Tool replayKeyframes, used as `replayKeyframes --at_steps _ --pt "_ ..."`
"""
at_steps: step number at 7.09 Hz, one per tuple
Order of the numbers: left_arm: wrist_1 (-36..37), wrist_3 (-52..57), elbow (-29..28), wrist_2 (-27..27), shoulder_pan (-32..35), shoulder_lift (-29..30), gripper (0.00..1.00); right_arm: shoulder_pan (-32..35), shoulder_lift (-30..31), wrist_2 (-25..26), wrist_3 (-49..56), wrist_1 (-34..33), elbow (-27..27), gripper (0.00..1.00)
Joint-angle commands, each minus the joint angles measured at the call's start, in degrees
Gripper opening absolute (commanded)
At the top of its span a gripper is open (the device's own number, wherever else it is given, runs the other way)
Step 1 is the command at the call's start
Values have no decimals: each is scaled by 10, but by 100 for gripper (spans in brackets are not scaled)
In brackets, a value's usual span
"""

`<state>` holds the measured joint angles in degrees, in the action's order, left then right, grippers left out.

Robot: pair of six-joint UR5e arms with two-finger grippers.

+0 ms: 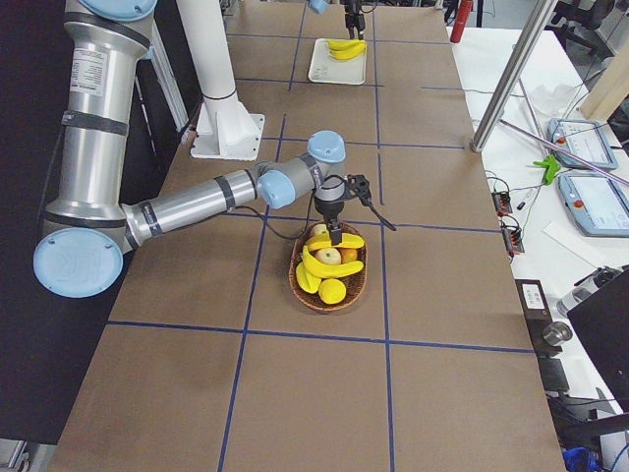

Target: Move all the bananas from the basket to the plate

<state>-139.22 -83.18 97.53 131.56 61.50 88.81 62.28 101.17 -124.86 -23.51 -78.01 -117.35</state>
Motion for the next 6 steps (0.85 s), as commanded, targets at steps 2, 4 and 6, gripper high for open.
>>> replayKeyframes --at_steps 2,4,6 --pt "-1 -1 0 0 -3 0 100 -2 27 45 -103 31 36 97" --pt "-1 -1 0 0 -3 0 100 -8 27 44 -154 30 51 90" --pt "-4 -1 1 0 -3 0 100 -52 23 60 -208 30 55 85"
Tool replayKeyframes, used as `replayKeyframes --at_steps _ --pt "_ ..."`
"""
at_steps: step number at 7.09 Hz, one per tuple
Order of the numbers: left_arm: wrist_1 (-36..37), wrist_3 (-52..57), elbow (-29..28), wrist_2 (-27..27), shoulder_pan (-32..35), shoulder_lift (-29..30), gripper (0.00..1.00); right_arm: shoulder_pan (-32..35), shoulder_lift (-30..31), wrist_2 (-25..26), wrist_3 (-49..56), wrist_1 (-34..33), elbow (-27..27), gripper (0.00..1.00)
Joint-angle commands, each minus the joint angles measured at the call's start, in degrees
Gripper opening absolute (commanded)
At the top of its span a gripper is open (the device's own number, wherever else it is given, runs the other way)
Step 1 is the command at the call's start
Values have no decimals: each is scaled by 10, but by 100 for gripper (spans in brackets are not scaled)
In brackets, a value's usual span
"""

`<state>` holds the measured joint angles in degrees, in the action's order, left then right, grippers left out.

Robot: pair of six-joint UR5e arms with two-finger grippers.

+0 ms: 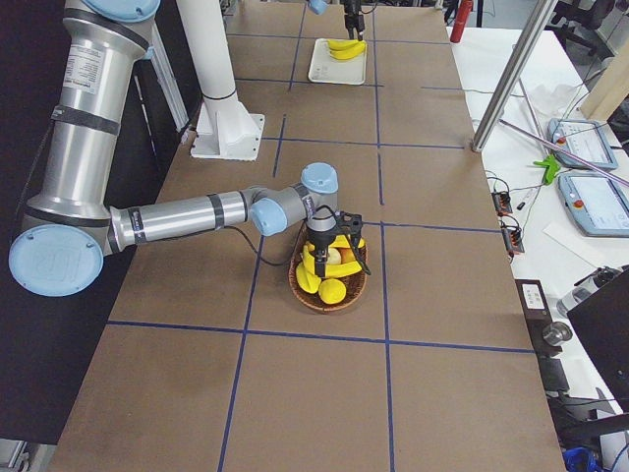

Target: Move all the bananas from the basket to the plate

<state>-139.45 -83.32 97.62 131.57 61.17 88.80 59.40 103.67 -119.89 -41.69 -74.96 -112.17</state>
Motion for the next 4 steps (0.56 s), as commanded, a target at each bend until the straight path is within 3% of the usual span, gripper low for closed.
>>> replayKeyframes --at_steps 1,4 --pt "-1 0 0 0 0 -2 100 -32 -2 11 -26 0 13 83" --pt "-3 -1 2 0 -1 -5 100 -49 -2 26 -25 0 24 79"
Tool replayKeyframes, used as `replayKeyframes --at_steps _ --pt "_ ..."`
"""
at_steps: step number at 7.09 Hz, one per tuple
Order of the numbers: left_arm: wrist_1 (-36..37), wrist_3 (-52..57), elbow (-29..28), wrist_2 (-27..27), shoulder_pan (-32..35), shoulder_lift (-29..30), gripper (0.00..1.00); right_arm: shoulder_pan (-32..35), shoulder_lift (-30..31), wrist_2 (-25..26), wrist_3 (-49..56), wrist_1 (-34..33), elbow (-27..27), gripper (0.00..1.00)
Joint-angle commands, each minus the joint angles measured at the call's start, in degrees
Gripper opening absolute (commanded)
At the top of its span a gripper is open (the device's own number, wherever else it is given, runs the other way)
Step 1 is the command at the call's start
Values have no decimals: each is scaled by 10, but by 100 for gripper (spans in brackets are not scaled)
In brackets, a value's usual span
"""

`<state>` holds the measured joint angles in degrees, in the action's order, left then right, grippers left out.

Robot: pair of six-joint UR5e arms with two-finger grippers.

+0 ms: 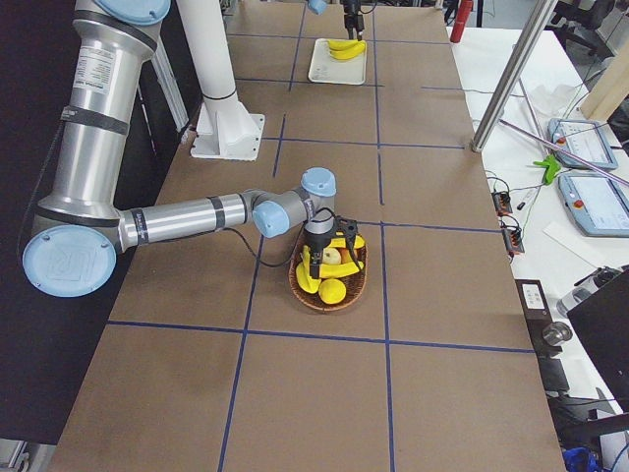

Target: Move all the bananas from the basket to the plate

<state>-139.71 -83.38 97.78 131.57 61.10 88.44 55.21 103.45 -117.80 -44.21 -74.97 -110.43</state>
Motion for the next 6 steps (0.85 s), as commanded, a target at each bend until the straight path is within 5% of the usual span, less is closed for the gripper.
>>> replayKeyframes --at_steps 1,6 --pt "0 0 0 0 0 0 100 -12 0 9 0 0 7 77" --pt "0 -2 0 0 -5 0 100 -30 -1 16 0 0 10 68"
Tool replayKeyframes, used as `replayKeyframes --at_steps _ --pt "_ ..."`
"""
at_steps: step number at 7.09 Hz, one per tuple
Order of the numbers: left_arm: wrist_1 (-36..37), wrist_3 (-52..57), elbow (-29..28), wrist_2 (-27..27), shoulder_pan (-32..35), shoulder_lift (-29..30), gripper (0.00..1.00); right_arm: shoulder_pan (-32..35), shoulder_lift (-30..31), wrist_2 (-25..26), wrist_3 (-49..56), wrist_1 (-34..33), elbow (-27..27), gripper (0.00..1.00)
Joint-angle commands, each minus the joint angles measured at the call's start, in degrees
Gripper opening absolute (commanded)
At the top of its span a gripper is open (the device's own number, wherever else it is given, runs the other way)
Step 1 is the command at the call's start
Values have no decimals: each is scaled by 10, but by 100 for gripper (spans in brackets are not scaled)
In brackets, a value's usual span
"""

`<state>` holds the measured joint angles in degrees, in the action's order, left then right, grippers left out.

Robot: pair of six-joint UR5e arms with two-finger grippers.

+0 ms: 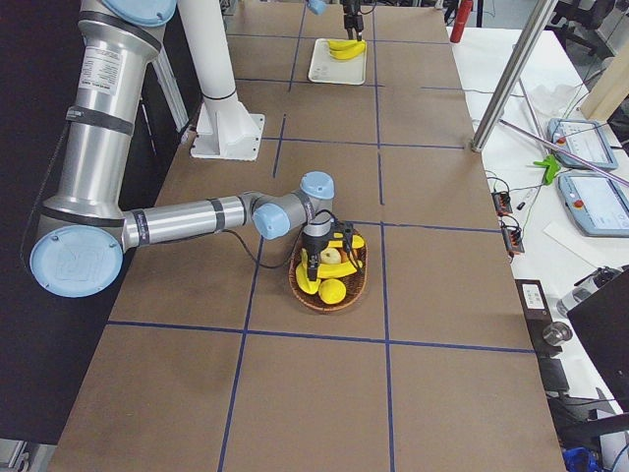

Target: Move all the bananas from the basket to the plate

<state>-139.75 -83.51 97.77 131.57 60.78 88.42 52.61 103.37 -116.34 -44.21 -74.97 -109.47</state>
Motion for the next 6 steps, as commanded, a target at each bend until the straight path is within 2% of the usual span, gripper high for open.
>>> replayKeyframes --at_steps 1,2,3,4,5,6 --pt "0 -1 -2 0 -5 1 100 -6 0 4 0 0 3 67" --pt "0 -1 -3 0 -6 2 100 -7 -4 4 0 0 7 64" --pt "0 -1 -5 0 -6 4 100 -11 -5 5 2 0 10 52" --pt "0 -1 -6 0 -7 4 100 -13 -12 15 4 0 12 34" --pt "0 -1 -7 0 -8 4 100 -13 -12 20 4 0 12 20" --pt "0 -1 -8 0 -8 4 100 -13 -12 28 6 0 12 16"
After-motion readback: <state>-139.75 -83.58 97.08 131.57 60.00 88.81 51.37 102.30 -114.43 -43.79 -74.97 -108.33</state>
